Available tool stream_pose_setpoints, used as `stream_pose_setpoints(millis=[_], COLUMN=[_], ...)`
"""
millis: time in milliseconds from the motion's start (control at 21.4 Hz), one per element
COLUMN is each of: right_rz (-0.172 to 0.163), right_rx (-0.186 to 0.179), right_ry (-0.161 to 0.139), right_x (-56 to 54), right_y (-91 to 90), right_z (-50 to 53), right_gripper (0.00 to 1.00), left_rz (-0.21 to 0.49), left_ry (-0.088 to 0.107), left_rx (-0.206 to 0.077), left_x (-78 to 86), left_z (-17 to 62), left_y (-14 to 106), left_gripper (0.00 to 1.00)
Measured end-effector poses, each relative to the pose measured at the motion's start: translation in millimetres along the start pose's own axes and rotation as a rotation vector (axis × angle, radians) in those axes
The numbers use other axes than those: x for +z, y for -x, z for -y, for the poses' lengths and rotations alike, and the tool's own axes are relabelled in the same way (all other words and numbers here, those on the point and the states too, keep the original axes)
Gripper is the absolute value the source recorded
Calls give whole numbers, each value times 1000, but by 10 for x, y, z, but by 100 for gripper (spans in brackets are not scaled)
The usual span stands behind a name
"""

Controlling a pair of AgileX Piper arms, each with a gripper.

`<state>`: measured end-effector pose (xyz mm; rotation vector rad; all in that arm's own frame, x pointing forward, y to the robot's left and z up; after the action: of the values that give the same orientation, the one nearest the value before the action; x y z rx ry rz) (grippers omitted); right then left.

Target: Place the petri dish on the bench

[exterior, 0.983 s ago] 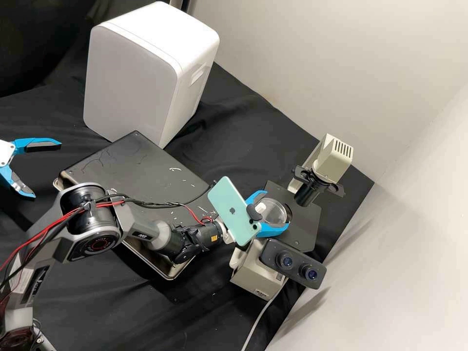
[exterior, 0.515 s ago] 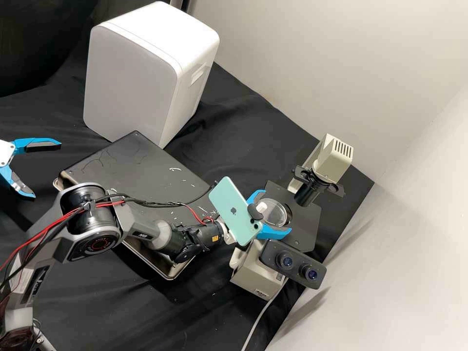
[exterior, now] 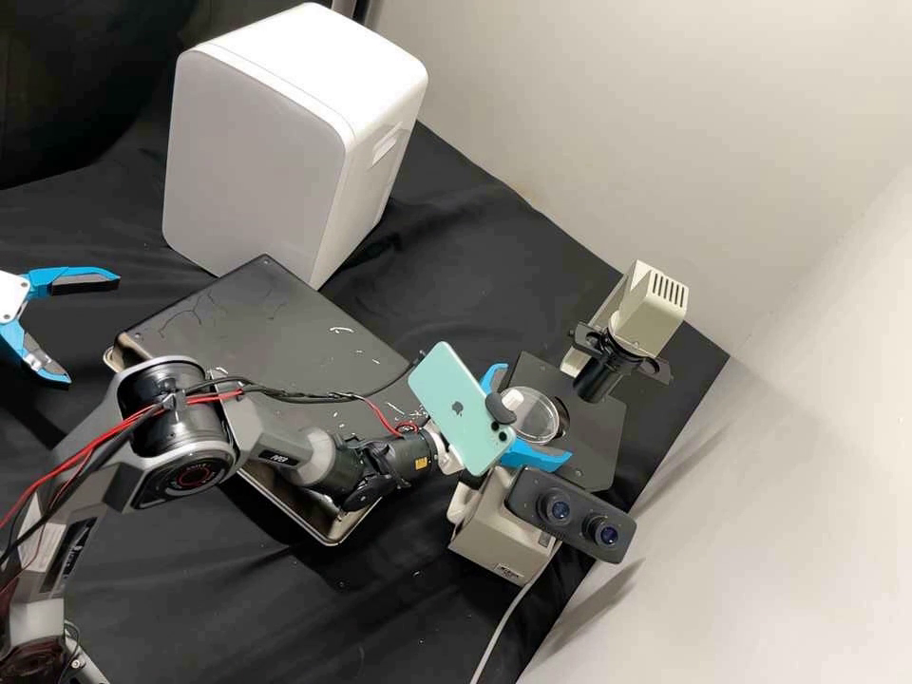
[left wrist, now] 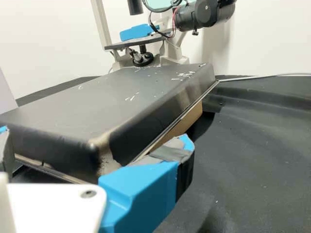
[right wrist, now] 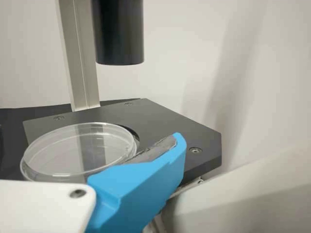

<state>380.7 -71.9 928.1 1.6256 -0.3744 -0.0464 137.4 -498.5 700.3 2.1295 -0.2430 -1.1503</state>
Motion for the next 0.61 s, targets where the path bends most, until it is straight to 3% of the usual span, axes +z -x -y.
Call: stream_pose_setpoints(millis=[375,609], right_rz=[21,31], right_rx=[6,3], right_ry=[79,89], right_x=[53,81], right_y=[-15,-34], right_z=[23,81], right_gripper=[100,100], left_rz=[0,0], left_ry=[0,0], left_rx=[0,0], left_x=[0,0], left_z=[0,0], left_y=[0,0], left_gripper=[100,100])
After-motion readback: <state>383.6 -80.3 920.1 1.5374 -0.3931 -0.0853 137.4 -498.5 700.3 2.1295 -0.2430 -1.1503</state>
